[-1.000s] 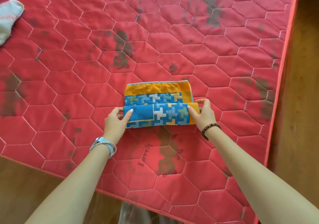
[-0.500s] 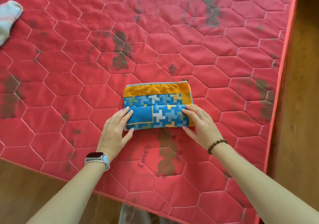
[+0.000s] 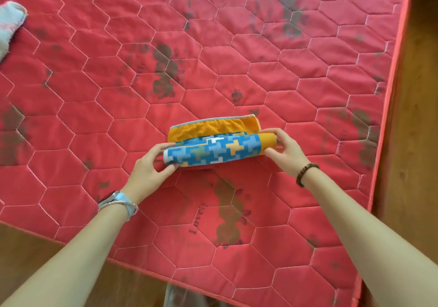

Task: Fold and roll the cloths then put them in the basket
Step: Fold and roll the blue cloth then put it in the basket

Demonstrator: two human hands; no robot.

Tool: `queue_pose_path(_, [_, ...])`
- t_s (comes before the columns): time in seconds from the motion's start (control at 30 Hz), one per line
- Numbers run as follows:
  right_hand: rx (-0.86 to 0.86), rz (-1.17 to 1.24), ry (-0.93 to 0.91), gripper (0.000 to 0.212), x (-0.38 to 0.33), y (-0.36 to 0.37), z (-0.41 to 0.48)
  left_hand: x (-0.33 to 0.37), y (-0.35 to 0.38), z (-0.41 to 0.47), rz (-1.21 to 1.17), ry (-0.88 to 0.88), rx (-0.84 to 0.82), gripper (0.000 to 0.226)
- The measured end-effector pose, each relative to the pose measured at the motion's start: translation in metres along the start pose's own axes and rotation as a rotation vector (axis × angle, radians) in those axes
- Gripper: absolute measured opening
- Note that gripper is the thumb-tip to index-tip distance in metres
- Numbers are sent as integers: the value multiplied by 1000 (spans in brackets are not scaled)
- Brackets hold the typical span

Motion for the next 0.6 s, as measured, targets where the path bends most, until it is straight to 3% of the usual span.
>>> queue_pose_path(0.1, [-66, 139, 144, 26, 10, 2, 16, -3, -3, 13, -138, -115, 26, 32])
queue_pose_path(0.2, [-12, 127, 286, 23, 17, 7, 27, -9, 2, 28, -173, -259, 70, 18])
queue_pose_path(0.33, [117, -37, 349, 40, 11, 9, 41, -17, 10, 41, -180, -417, 139, 52])
queue_pose_path(0.6, [200, -83, 412, 47, 1, 14, 60, -10, 10, 59, -159, -563, 178, 44])
Point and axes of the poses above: each hand's wrist, its own z-axis towards the middle knuckle, its own y-axis out of the palm, x = y × z, the point moved 6 cm from there along z, towards the middle knuckle, and after that the axes turned 4 degrees about z, right-handed, at the moved point
